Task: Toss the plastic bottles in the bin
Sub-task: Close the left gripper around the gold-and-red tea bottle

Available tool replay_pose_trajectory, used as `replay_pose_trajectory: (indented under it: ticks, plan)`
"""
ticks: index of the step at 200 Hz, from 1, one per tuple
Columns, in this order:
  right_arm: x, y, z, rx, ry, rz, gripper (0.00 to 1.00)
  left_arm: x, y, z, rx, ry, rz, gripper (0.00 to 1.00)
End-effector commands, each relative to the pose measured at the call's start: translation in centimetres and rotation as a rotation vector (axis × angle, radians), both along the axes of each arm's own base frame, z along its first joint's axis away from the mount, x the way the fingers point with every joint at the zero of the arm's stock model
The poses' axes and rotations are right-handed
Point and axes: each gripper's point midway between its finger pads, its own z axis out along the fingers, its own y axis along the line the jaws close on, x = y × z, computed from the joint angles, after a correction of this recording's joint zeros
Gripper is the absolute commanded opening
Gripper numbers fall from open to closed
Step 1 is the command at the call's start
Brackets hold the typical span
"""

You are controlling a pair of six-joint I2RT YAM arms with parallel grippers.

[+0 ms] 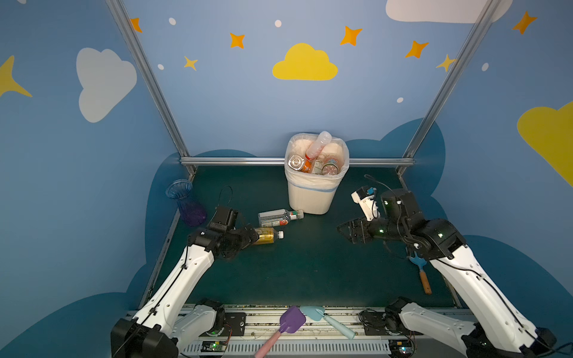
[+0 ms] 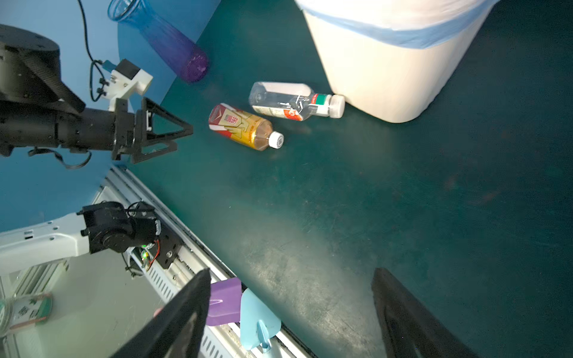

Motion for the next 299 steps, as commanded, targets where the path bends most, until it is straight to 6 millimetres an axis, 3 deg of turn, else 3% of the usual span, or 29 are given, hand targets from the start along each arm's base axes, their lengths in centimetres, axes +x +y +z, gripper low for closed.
replay_pose_trajectory:
  ticks: [1,36,65,94,130,181,240,299]
  plan:
    - [-0.2,2.2,-0.1,-0.021,-0.001,0.064,0.82,1.8,-0.2,0.8,-0.179,-0.057,0.211,1.00]
    - [-0.4,4.2,-0.6,-0.041,0.006,0.118,0.83,3.3,0.6,1.2,-0.313,-0.172,0.390,1.00]
    - [-0.2,4.4,-0.1,-0.042,-0.012,0.128,0.83,4.7,2.0,1.1,-0.295,-0.220,0.489,1.00]
    - [-0.2,4.2,0.5,-0.045,-0.035,0.134,0.83,6.0,2.2,-0.2,-0.324,-0.210,0.537,0.99]
    - [-0.2,3.9,0.9,-0.050,-0.059,0.134,0.83,7.1,2.1,-2.4,-0.317,-0.147,0.540,0.90]
    - [0.4,3.1,0.8,-0.085,-0.094,0.119,0.84,7.3,1.4,-4.6,-0.313,-0.056,0.529,0.90]
    - [1.6,2.9,0.5,-0.111,-0.107,0.121,0.85,8.5,0.4,-6.0,-0.307,0.002,0.489,0.89]
    - [2.5,1.8,0.0,-0.133,-0.111,0.093,0.85,9.4,-0.2,-7.5,-0.286,0.054,0.445,0.83]
